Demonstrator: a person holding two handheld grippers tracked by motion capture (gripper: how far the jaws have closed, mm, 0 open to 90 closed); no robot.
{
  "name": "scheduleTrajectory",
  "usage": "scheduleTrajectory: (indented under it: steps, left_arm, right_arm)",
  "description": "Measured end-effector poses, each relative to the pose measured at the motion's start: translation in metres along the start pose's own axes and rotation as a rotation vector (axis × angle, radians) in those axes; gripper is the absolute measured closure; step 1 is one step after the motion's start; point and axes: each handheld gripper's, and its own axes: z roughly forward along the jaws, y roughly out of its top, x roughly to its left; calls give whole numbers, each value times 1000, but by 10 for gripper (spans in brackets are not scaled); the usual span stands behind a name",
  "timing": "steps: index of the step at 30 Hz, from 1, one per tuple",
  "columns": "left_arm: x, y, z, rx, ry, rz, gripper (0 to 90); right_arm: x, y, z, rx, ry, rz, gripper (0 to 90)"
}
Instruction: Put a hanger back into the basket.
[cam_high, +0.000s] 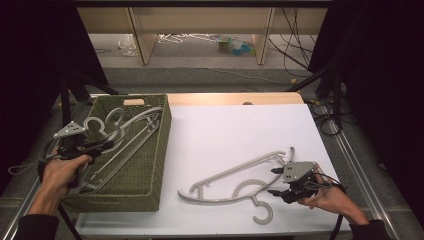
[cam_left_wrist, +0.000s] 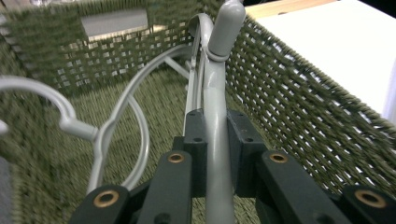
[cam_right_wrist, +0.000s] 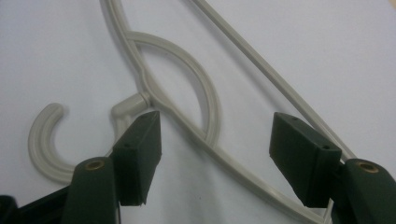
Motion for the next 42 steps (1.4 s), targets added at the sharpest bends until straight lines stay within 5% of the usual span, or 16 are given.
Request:
scheduleTrajectory:
  steps: [2,8,13,20,23,30,33,42]
  left_arm:
    - [0,-1,3,28,-6,12,788]
    - [7,-4,13,51,1,-79,781]
    - [16,-10,14,86,66,-119,758]
    - [19,-15,15,105,125,-97,746]
    - [21,-14,12,151,186,-64,712]
    - [17,-11,2,27,295,-132,538]
    - [12,-8,-6,-23,294,-145,487]
    - [-36,2,-21,-171,175,-85,355]
  right_arm:
    - [0,0,0,1,2,-1,348]
    - [1,0,1,14,6,1,348]
    - [1,-1,1,9,-2,4,348]
    - [0,-1,1,21,-8,14,348]
    - [1,-2,2,17,-7,1,347]
    - [0,-3,2,9,-14,1,345]
    - [-1,-3,2,8,-18,5,339]
    - [-3,-3,2,7,-20,10,322]
